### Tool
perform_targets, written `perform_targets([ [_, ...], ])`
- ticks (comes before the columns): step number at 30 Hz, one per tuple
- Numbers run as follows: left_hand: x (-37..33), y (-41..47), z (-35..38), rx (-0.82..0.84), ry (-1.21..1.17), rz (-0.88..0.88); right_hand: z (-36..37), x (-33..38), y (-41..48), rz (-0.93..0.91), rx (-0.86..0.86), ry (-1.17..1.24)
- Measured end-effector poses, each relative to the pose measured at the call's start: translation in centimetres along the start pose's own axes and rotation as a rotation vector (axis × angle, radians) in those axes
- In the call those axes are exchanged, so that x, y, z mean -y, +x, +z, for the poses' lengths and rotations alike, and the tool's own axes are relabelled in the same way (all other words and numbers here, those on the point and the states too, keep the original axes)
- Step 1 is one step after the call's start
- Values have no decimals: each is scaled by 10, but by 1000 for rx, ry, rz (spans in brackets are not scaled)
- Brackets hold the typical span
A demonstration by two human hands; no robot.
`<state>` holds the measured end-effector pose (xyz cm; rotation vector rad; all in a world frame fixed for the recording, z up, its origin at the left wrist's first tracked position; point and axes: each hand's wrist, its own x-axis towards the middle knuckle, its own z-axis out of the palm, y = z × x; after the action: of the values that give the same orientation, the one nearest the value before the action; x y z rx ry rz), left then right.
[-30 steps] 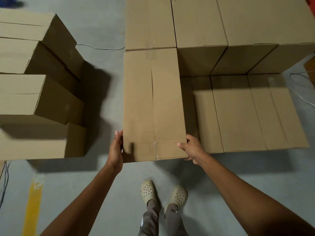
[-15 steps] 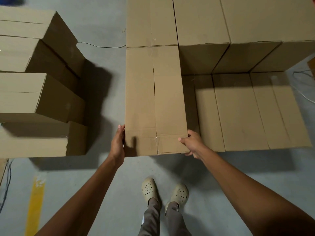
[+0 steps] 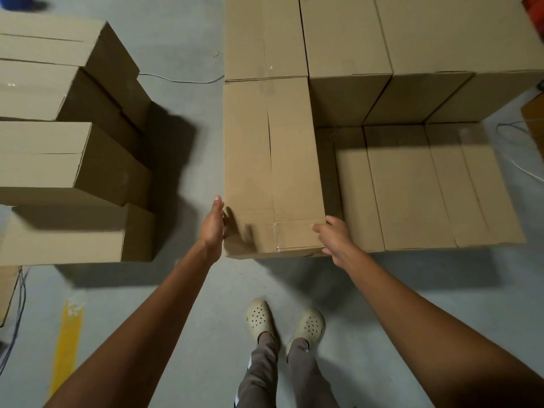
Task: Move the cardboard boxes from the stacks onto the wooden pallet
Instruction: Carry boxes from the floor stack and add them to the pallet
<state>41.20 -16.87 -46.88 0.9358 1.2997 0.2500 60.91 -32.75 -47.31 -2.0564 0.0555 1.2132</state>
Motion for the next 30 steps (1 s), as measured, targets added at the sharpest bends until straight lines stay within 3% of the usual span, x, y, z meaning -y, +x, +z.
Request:
perform_targets([
  [6, -18, -58, -12, 10, 46, 214, -2, -3, -76, -199, -26, 15],
  [14, -31, -183, -46, -182, 386, 662, -12, 8, -221, -557, -87, 147],
  [20, -25, -284, -53, -238, 315, 838, -28, -12, -310, -829, -54, 204],
  [26, -2, -374, -58, -296, 423, 1033, -34, -58, -366, -998, 58, 216],
  [30, 32, -403, -70, -413, 475, 1027, -26, -84, -380, -1091, 60, 99],
])
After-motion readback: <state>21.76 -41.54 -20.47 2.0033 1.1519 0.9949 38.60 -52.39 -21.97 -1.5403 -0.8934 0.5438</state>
